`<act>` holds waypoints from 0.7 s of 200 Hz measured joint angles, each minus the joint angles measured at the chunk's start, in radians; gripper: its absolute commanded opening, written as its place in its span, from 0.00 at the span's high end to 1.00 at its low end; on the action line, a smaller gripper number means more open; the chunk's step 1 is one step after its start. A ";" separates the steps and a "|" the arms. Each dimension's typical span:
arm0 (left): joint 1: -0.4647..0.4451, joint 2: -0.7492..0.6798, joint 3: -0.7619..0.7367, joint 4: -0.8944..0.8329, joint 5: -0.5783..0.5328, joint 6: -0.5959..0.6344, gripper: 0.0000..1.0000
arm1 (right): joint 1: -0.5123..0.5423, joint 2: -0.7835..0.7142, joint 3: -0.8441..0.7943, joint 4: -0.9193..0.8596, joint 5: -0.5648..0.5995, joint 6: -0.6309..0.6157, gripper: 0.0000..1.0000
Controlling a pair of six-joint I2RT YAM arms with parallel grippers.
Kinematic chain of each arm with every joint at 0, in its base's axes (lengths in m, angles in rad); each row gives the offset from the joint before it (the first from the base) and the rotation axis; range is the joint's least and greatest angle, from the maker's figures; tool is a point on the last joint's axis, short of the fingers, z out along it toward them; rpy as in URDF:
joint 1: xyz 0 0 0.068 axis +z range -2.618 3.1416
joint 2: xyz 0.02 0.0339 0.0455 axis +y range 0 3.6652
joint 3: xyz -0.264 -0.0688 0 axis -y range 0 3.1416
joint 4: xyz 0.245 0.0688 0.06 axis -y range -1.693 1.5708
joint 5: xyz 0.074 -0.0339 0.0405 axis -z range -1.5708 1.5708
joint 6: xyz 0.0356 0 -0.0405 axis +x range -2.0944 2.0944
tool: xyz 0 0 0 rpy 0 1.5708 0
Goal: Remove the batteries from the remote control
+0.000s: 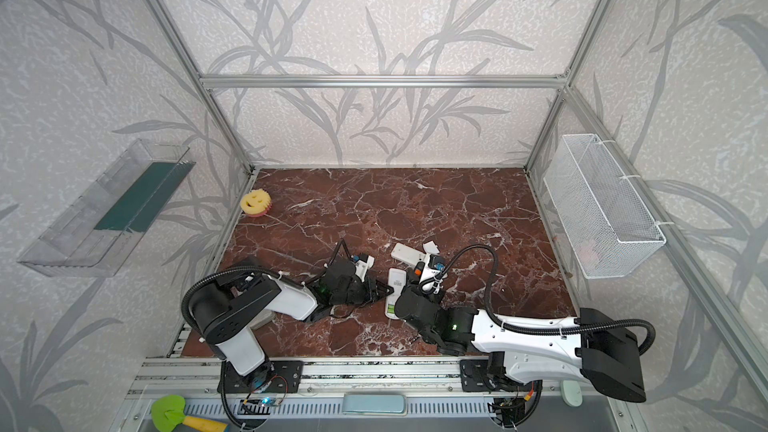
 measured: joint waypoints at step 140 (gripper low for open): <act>-0.011 0.011 0.072 -0.133 0.090 0.029 0.67 | -0.016 0.050 -0.007 0.031 0.010 0.032 1.00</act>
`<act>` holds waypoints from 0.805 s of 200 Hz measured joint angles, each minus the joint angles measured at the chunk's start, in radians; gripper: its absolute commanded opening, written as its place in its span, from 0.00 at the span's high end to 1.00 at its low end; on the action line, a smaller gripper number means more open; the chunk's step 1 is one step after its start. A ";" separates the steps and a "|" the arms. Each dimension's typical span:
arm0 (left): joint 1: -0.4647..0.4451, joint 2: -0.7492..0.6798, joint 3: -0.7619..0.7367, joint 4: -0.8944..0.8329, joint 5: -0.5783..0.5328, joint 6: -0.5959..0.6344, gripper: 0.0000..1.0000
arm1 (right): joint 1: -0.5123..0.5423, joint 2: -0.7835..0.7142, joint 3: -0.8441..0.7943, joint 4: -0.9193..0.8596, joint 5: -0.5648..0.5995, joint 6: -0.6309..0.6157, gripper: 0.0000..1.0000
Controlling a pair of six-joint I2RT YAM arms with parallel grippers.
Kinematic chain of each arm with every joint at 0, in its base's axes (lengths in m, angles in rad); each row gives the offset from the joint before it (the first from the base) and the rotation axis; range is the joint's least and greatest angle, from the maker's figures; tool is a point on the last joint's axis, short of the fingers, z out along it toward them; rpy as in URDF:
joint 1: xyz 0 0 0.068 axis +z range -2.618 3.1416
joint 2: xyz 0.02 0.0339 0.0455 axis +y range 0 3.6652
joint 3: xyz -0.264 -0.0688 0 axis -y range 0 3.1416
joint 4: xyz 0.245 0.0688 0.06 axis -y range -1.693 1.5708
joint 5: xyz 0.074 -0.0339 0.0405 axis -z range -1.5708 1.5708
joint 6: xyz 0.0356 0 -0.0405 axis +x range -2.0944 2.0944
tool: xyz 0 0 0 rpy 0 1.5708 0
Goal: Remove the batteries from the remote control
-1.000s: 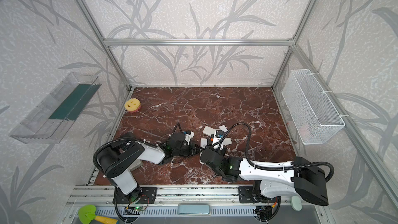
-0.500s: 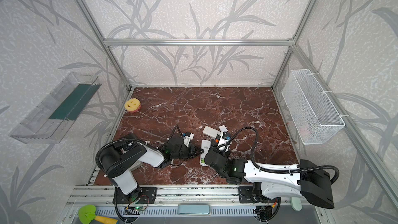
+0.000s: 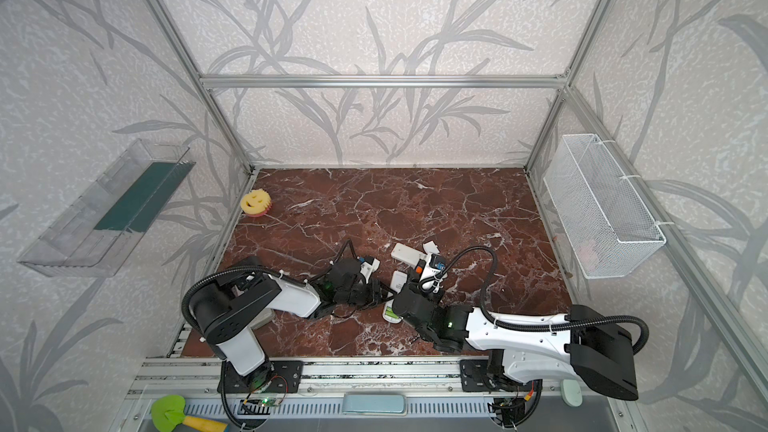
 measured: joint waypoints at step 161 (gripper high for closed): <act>-0.018 -0.016 -0.041 0.093 -0.080 -0.021 1.00 | -0.092 -0.060 -0.059 0.036 -0.124 -0.046 1.00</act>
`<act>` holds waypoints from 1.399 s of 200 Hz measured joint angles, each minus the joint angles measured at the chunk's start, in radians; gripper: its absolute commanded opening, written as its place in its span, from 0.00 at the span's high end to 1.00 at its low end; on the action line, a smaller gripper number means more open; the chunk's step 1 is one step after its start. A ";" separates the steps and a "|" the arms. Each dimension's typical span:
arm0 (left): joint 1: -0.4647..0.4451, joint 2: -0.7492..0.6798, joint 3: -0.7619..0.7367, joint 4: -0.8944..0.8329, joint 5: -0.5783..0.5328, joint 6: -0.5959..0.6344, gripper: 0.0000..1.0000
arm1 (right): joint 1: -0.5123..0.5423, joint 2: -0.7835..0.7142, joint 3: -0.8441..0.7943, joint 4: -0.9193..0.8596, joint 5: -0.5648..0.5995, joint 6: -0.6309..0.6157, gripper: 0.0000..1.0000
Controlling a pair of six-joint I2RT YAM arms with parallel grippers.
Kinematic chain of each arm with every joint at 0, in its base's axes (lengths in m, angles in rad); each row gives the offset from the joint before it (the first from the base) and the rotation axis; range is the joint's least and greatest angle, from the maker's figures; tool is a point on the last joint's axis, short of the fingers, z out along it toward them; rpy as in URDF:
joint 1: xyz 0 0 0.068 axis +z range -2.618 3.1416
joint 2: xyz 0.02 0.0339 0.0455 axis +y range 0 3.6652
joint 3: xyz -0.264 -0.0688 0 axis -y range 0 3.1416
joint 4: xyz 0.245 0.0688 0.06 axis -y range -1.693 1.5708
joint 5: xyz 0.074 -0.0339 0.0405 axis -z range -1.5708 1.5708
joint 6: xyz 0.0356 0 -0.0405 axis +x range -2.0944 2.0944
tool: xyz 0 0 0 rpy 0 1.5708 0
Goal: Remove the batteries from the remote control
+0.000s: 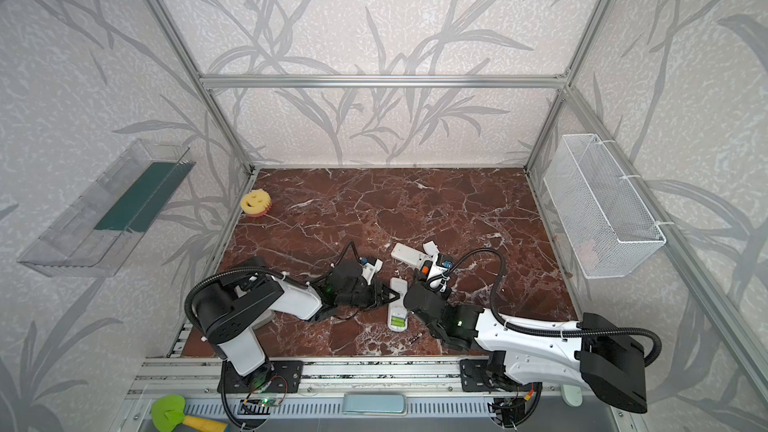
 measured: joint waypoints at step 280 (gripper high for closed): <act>0.024 0.238 -0.130 0.634 -0.598 -0.195 1.00 | -0.233 0.275 0.103 0.346 -0.129 0.079 1.00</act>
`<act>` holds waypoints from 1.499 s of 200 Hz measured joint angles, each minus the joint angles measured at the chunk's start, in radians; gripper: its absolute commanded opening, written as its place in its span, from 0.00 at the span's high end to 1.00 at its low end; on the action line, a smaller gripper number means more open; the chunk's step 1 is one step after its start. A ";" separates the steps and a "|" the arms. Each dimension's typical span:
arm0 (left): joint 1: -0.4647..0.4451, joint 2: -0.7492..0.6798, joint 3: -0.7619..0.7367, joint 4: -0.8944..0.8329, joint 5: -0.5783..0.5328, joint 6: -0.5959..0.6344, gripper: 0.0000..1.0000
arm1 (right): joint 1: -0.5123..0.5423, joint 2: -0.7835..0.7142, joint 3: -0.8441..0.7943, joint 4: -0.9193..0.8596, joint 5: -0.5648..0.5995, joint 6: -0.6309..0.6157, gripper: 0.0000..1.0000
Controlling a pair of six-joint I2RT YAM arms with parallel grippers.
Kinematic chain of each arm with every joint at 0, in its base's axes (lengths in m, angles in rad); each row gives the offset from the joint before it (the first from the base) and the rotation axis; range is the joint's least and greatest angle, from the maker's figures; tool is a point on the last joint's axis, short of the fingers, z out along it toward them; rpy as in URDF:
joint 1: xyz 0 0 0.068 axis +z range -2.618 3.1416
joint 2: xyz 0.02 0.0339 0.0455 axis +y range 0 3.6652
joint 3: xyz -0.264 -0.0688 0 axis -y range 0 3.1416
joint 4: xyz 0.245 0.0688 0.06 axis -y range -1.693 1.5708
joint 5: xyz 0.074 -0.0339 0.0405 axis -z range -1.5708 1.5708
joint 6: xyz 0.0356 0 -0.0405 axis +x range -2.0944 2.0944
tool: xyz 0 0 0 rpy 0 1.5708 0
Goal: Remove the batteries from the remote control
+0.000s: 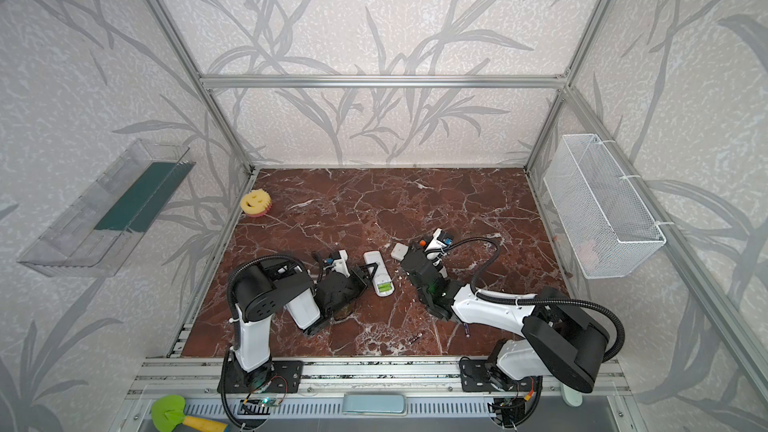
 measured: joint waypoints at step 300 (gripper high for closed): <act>0.042 0.042 0.003 0.074 0.059 0.008 0.95 | -0.005 -0.274 0.003 -0.211 -0.314 -0.472 1.00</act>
